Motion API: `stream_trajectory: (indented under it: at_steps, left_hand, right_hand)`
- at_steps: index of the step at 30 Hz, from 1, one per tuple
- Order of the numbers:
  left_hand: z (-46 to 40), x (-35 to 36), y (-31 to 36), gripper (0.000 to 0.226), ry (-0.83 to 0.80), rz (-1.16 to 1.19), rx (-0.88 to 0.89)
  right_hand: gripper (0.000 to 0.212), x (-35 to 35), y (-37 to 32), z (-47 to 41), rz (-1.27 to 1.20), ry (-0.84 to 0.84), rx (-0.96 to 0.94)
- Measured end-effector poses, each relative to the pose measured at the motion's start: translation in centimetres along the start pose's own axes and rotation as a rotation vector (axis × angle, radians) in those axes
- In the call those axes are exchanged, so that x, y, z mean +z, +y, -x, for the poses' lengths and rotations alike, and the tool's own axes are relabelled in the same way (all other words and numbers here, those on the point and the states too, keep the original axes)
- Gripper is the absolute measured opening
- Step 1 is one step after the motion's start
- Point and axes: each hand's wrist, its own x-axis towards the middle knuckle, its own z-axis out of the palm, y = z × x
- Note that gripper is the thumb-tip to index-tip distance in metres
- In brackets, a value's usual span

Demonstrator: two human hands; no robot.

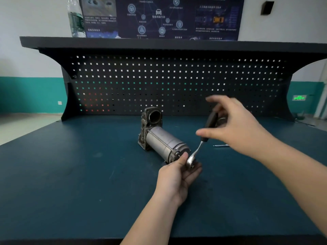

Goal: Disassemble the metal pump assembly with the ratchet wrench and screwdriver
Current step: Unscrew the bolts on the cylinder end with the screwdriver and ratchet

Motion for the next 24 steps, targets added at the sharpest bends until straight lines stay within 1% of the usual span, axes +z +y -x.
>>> stream_trajectory:
  at_steps: [2,3,5,7,9,10,11,12,13,15,16,17,18,19,20,21,22,23,24]
  left_hand:
    - [-0.1,0.0,-0.1,0.019,0.005,0.014,0.001]
    - [-0.2,0.0,-0.2,0.019,0.010,0.018,0.000]
    - [-0.2,0.0,-0.2,0.016,0.012,0.022,-0.006]
    - [-0.3,0.0,-0.3,0.012,0.009,0.032,-0.013]
    - [-0.4,-0.2,-0.4,0.014,0.008,0.031,-0.017]
    - [-0.4,-0.4,-0.4,0.014,0.006,0.026,-0.014]
    - [-0.3,-0.4,-0.5,0.014,-0.001,0.021,-0.012]
    - [-0.3,-0.5,-0.5,0.016,-0.012,0.020,-0.006]
    - [-0.3,-0.5,-0.6,0.017,-0.022,0.026,0.004]
    - [-0.3,-0.5,-0.6,0.020,-0.041,0.055,0.027]
    - [-0.3,-0.5,-0.6,0.020,-0.064,0.072,0.031]
    - [-0.2,-0.6,-0.5,0.020,-0.094,0.080,0.030]
    - [-0.2,-0.6,-0.5,0.020,-0.117,0.079,0.023]
    - [-0.2,-0.6,-0.4,0.018,-0.119,0.075,0.015]
    - [-0.3,-0.6,-0.4,0.016,-0.098,0.074,0.010]
    - [-0.3,-0.5,-0.3,0.016,-0.066,0.079,0.008]
    - [-0.4,-0.4,-0.3,0.018,-0.040,0.085,0.007]
    - [-0.4,-0.4,-0.3,0.020,-0.026,0.087,0.005]
    - [-0.4,-0.3,-0.4,0.020,-0.022,0.089,0.002]
  right_hand:
    - [0.029,0.7,0.9,0.7,-0.247,-0.022,0.168]
    - [0.021,1.1,1.4,0.9,-0.346,-0.016,0.218]
    - [0.026,2.3,2.6,1.2,-0.477,0.087,0.325]
    - [0.033,4.2,4.2,1.8,-0.598,0.229,0.547]
    - [0.035,6.4,5.7,2.7,-0.829,0.240,0.843]
    - [0.034,7.1,5.9,3.1,-0.909,0.234,0.921]
    - [0.031,7.3,5.8,3.2,-0.925,0.250,0.920]
    - [0.028,7.3,5.4,3.1,-0.898,0.289,0.827]
    - [0.026,6.9,4.7,2.8,-0.822,0.325,0.653]
    - [0.028,6.3,2.3,2.7,-0.502,0.333,0.213]
    - [0.031,6.4,1.2,2.8,-0.316,0.314,0.032]
    - [0.033,6.8,0.6,3.1,-0.169,0.306,-0.101]
    - [0.033,7.3,0.5,3.5,-0.074,0.324,-0.186]
    - [0.033,7.7,0.8,3.7,-0.026,0.369,-0.211]
    - [0.034,8.1,1.4,3.8,-0.034,0.432,-0.154]
    - [0.033,8.4,2.1,3.6,-0.105,0.502,-0.007]
    - [0.032,8.5,2.8,3.1,-0.253,0.552,0.225]
    - [0.032,8.6,3.3,2.6,-0.461,0.555,0.488]
    - [0.033,8.7,3.7,2.3,-0.606,0.539,0.703]
